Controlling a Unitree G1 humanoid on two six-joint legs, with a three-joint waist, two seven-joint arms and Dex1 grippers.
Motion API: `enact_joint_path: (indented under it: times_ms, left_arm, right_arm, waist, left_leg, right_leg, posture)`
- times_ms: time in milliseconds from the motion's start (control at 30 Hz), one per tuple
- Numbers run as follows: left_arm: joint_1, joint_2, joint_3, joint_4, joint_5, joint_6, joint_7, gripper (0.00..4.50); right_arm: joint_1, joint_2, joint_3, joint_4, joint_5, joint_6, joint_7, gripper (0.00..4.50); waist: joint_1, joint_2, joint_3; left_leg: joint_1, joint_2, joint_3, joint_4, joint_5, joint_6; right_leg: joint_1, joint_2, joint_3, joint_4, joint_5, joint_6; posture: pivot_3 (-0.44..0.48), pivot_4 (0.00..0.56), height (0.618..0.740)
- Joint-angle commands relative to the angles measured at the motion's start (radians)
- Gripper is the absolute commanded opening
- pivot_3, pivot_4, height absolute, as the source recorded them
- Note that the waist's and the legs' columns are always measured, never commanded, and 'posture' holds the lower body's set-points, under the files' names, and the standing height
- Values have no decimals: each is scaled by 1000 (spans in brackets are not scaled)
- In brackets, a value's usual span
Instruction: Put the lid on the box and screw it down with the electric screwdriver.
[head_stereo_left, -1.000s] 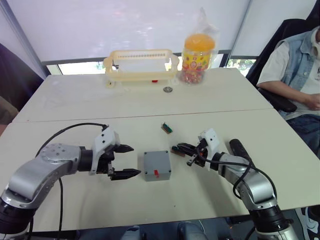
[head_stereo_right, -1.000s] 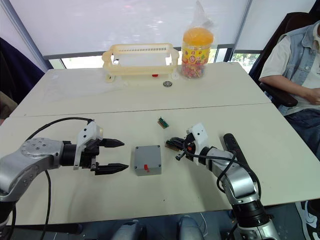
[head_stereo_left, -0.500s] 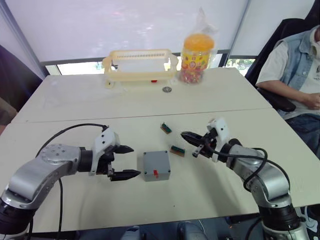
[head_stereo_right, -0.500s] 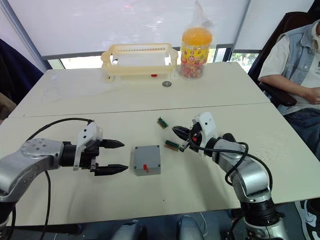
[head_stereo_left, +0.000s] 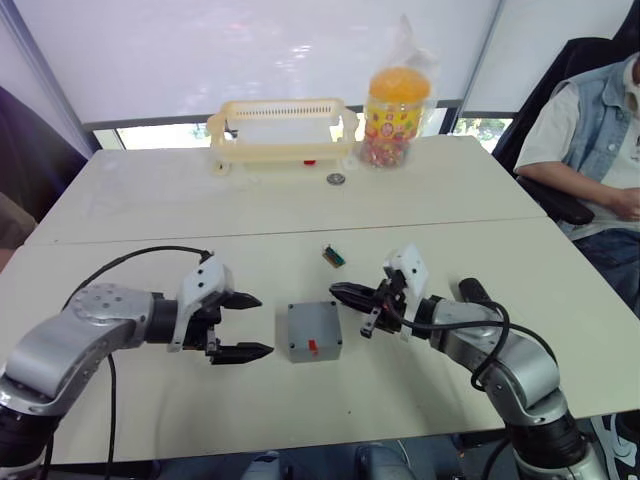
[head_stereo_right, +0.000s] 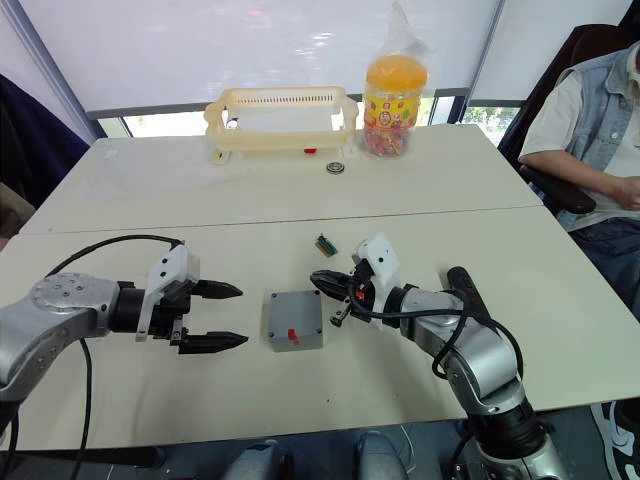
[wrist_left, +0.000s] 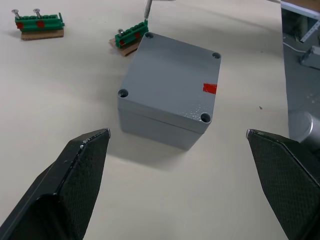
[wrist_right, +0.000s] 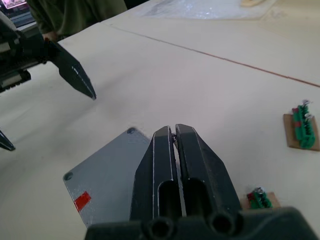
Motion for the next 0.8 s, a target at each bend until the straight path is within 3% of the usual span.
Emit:
enact_joint_path:
  times_ms: [33,800]
  left_arm:
    - [0,16,40,-19,-13,-2,-2,4500]
    - [-1,5,29,-28,-16,0,18,4500]
  right_arm:
    - [1,-5,5,-1,-8,-31,13,37]
    - [21,-5,41,58,-58,-67,22,37]
  waist:
    - [0,0,0]
    - [1,0,0]
  left_leg:
    - [0,0,0,0,0,0]
    - [0,0,0,0,0,0]
  right_leg:
    - [0,0,0,0,0,0]
    - [0,0,0,0,0,0]
  posture:
    - [0,150,740]
    - [0,150,740]
